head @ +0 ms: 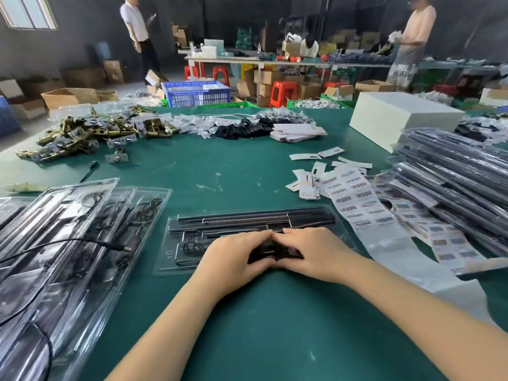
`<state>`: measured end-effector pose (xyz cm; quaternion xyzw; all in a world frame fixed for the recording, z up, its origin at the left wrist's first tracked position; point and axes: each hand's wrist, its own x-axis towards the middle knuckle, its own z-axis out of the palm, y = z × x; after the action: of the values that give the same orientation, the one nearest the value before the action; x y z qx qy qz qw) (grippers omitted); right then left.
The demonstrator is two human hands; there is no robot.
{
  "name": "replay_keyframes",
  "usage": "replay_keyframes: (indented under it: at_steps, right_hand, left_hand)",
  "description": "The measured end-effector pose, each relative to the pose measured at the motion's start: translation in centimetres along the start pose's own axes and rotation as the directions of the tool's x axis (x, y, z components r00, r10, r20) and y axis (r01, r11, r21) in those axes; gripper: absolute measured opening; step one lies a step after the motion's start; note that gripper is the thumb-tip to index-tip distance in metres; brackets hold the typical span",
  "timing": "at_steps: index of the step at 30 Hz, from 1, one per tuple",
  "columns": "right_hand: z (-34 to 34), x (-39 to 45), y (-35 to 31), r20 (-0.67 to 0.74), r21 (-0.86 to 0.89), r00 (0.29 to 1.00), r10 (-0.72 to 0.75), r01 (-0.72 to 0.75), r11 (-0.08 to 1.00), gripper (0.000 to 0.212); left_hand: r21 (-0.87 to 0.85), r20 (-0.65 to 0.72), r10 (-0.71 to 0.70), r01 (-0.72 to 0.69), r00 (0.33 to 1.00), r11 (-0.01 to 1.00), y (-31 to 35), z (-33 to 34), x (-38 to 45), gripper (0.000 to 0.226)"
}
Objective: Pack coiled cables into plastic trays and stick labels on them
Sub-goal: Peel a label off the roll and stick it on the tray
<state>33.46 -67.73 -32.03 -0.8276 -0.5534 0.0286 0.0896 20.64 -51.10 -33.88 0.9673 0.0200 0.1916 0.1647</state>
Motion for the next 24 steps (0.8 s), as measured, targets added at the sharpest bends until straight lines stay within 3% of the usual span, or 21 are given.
replay_keyframes:
  at_steps: [2,4,6,8,9,11,16,20,22,24]
  right_hand:
    - [-1.6,-0.4,0.1,-0.028,0.393,0.994,0.110,-0.090,0.915,0.029]
    - [-2.9,-0.6,1.6,-0.252,0.565,0.898,0.360,-0.165,0.808,0.014]
    - [-4.5,-1.2,4.0,-0.373,0.416,0.720,0.586,-0.435,0.799,0.017]
    - [-5.5,-2.1,6.6,-0.226,0.072,0.613,0.757,-0.765,0.640,0.047]
    - [-5.7,-2.6,7.6,-0.115,-0.082,0.546,0.830,-0.838,0.540,0.062]
    - [-5.5,-3.5,8.7,-0.001,-0.210,0.446,0.895,-0.875,0.436,0.080]
    - [-4.4,-4.6,9.2,-0.034,-0.230,0.401,0.915,-0.894,0.384,0.106]
    - [-4.5,-5.1,9.3,-0.102,-0.146,0.434,0.895,-0.897,0.418,0.097]
    - [-4.9,-5.4,9.4,-0.112,0.008,0.454,0.884,-0.889,0.457,0.081]
    - [-5.2,-5.8,10.2,-0.125,0.333,0.454,0.882,-0.818,0.468,0.063]
  left_hand:
    - [-0.017,0.010,-0.010,0.010,1.000,1.000,0.0,-0.1,0.0,0.039]
    - [-0.015,0.007,-0.063,0.063,0.998,0.998,0.1,0.0,0.1,0.034]
    - [-0.003,0.007,-0.112,0.112,0.994,0.994,0.4,0.4,0.2,0.035]
    - [0.009,0.011,-0.135,0.135,0.991,0.991,0.6,0.6,0.3,0.036]
    - [0.016,0.014,-0.140,0.140,0.990,0.990,0.6,0.6,0.4,0.036]
    - [0.023,0.018,-0.141,0.141,0.990,0.990,0.6,0.6,0.5,0.036]
    - [-0.014,-0.072,-0.137,0.137,0.988,0.991,1.1,0.5,0.2,0.027]
    - [-0.003,-0.162,-0.087,0.088,0.983,0.996,1.7,0.9,-0.4,0.015]
    - [0.006,-0.251,-0.052,0.055,0.967,0.998,2.0,0.7,-0.3,0.011]
    - [0.026,-0.343,0.029,-0.022,0.939,0.999,2.8,0.4,0.3,0.011]
